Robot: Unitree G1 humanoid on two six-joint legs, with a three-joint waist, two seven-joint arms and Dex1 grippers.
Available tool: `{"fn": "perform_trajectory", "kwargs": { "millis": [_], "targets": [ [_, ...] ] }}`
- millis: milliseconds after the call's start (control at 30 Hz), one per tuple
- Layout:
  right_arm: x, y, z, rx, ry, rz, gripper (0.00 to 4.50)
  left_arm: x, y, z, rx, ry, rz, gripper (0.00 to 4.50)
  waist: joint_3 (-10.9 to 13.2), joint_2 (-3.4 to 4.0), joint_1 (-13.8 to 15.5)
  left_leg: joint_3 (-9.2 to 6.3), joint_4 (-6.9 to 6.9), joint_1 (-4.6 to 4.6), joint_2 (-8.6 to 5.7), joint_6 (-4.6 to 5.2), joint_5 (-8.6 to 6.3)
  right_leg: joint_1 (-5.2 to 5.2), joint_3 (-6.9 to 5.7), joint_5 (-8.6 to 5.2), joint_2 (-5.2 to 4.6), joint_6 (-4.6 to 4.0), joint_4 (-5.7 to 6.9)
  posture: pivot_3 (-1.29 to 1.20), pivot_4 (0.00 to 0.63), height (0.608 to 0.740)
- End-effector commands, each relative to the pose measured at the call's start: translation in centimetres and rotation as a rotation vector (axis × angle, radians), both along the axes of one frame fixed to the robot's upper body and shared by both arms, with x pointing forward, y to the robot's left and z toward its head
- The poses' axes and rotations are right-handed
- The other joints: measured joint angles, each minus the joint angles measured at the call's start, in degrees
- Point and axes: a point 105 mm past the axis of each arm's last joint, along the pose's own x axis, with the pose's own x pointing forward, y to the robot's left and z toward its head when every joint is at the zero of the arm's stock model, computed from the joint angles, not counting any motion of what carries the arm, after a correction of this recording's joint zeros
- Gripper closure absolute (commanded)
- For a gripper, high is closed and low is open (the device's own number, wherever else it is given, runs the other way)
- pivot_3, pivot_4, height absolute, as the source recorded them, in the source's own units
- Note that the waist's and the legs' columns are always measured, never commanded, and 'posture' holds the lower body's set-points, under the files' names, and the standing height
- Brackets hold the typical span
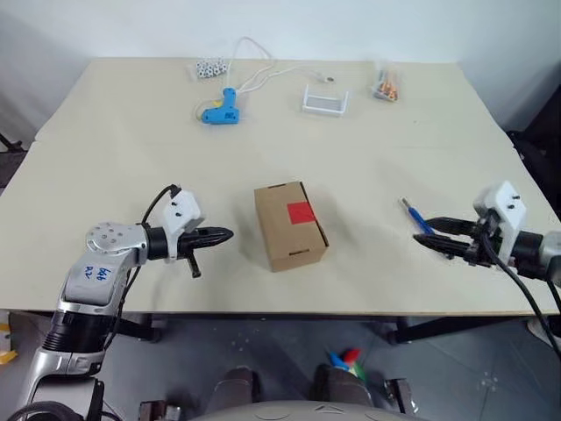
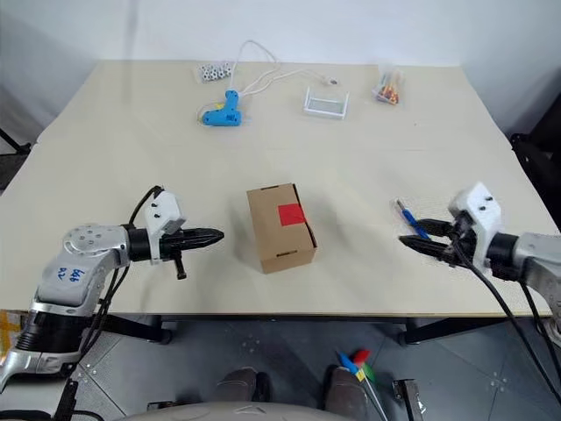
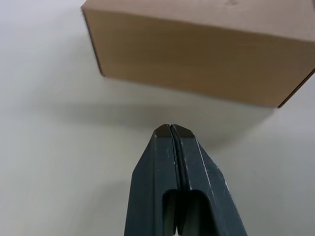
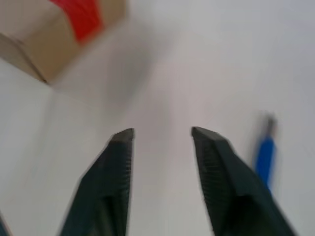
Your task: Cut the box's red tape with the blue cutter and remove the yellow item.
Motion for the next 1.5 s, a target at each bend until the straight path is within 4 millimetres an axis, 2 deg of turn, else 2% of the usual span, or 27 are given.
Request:
{"fn": "perform_trajectory", "kwargs": {
  "millis": [33,67,100,233,300,367,567,767,867,1000,1067,1167,1267,1333,1400,1433,1500],
  "targets": [
    [3.2,3.5,-0.9,-0.089,-0.131,-0.056,4.00,0.8,-1.8,-0.1,-0.022,-0.016,0.037,4.50,-0.01,-0.02,-0.13,0.02,0.02,0.04,0.00,-0.01,0.00,0.01,0.04,0.00,0.00,0.00,0.02,0.00,0.150,0.740],
    [4.3,4.6,-1.2,-0.096,-0.175,-0.074,4.36,1.0,-2.4,-0.3,-0.037,-0.006,0.041,4.50,-0.01,-0.01,-0.17,0.08,0.02,0.07,-0.02,-0.01,0.01,0.00,0.11,0.00,0.00,0.00,0.04,0.00,0.150,0.740],
    [5.0,5.5,-1.4,-0.099,-0.203,-0.083,4.44,1.1,-2.9,-0.4,-0.047,0.001,0.042,4.50,-0.01,-0.01,-0.21,0.15,0.01,0.06,-0.03,-0.02,0.02,-0.09,0.21,0.00,0.00,0.00,0.10,0.00,0.150,0.740],
    [5.6,8.7,-2.8,-0.053,-0.190,-0.055,4.44,1.1,-4.2,-0.7,-0.057,0.025,0.017,4.50,-0.01,-0.01,0.11,0.06,-0.01,-0.03,-0.05,-0.06,0.03,-0.26,0.20,0.00,0.00,0.00,0.39,0.00,0.150,0.740],
    [4.5,11.4,-3.8,-0.021,-0.118,0.022,4.44,1.0,-4.6,-0.9,-0.053,0.044,0.006,4.50,-0.01,-0.01,-0.02,0.04,-0.07,-0.03,-0.06,-0.06,0.02,-0.27,0.18,0.00,0.00,0.01,0.38,0.00,0.150,0.740],
    [3.5,13.2,-4.3,-0.003,-0.073,0.077,4.44,0.9,-4.6,-1.0,-0.045,0.056,-0.002,4.50,-0.01,-0.01,-0.20,0.04,-0.09,-0.02,-0.05,-0.07,0.02,-0.27,0.16,0.00,0.00,0.01,0.39,0.00,0.150,0.740],
    [0.6,16.0,-4.7,0.010,0.025,0.173,4.44,0.3,-3.8,-1.0,-0.030,0.072,-0.008,4.50,-0.01,-0.01,-0.19,0.04,-0.05,0.00,-0.05,-0.07,0.02,-0.28,0.19,0.00,0.00,0.00,0.44,0.00,0.150,0.740],
    [0.0,15.9,-5.5,-0.011,0.072,0.156,4.44,-0.9,-3.2,-1.0,-0.008,0.097,-0.035,4.50,-0.01,0.00,-0.21,0.06,-0.05,0.02,-0.05,-0.07,0.02,-0.28,0.21,0.00,0.00,0.00,0.46,0.00,0.150,0.740],
    [0.5,14.9,-6.1,-0.032,0.084,0.101,4.44,-1.4,-2.9,-0.8,-0.002,0.103,-0.041,4.50,-0.01,-0.01,-0.15,0.06,-0.06,0.03,-0.05,-0.08,0.01,-0.28,0.21,0.00,0.00,0.00,0.47,0.00,0.150,0.740],
    [0.9,13.2,-5.6,-0.035,0.087,0.052,4.44,-1.8,-2.6,-1.0,0.020,0.122,-0.050,4.50,-0.01,-0.01,-0.16,0.08,-0.06,0.02,-0.06,-0.08,0.01,-0.28,0.23,0.00,0.00,0.00,0.45,0.00,0.150,0.740],
    [0.7,12.3,-5.3,-0.037,0.107,0.035,4.44,-1.5,-1.5,-0.9,0.060,0.112,-0.026,4.50,-0.01,-0.01,-0.17,0.08,-0.06,0.03,-0.05,-0.08,0.01,-0.28,0.23,0.00,0.00,0.00,0.46,0.00,0.150,0.740],
    [-0.1,10.4,-4.7,-0.014,0.189,0.008,4.44,-0.7,1.4,0.1,0.122,0.094,0.027,4.50,-0.01,-0.01,-0.17,0.09,-0.08,0.03,-0.05,-0.08,0.01,-0.29,0.23,0.00,0.00,0.00,0.45,0.00,0.150,0.740],
    [-0.9,9.5,-2.8,0.114,0.304,-0.016,3.91,-2.1,2.5,1.5,0.171,0.150,-0.085,4.50,0.00,-0.02,-0.19,0.09,-0.09,0.02,-0.02,-0.08,0.01,-0.32,0.23,-0.01,0.03,-0.01,0.45,0.00,0.150,0.740],
    [-1.4,9.9,-1.3,0.217,0.389,-0.004,3.28,-2.8,1.0,3.8,0.091,0.156,-0.201,4.50,0.00,-0.02,-0.19,0.13,-0.11,0.02,-0.02,-0.09,0.00,-0.35,0.25,-0.01,0.03,-0.02,0.45,0.00,0.150,0.740],
    [-1.7,10.2,-0.6,0.266,0.436,0.005,2.62,-2.9,0.1,5.0,0.047,0.153,-0.256,4.50,0.00,-0.02,-0.05,0.13,-0.06,0.00,0.00,-0.08,0.01,-0.35,0.27,-0.01,0.04,-0.03,0.47,0.00,0.150,0.740],
    [-1.7,10.5,-0.3,0.286,0.446,0.014,2.30,-2.8,-0.4,5.4,0.029,0.141,-0.270,4.50,0.00,-0.02,-0.05,0.10,-0.06,0.00,0.00,-0.08,0.01,-0.35,0.29,-0.01,0.04,-0.03,0.52,0.00,0.150,0.740],
    [-1.4,11.3,0.2,0.312,0.451,0.026,1.68,-1.5,-2.7,6.1,0.000,0.079,-0.296,4.50,0.00,-0.02,0.17,0.04,-0.08,0.02,-0.06,-0.08,0.00,-0.34,0.30,-0.01,0.03,-0.02,0.58,0.00,0.150,0.740]
  ]
}}
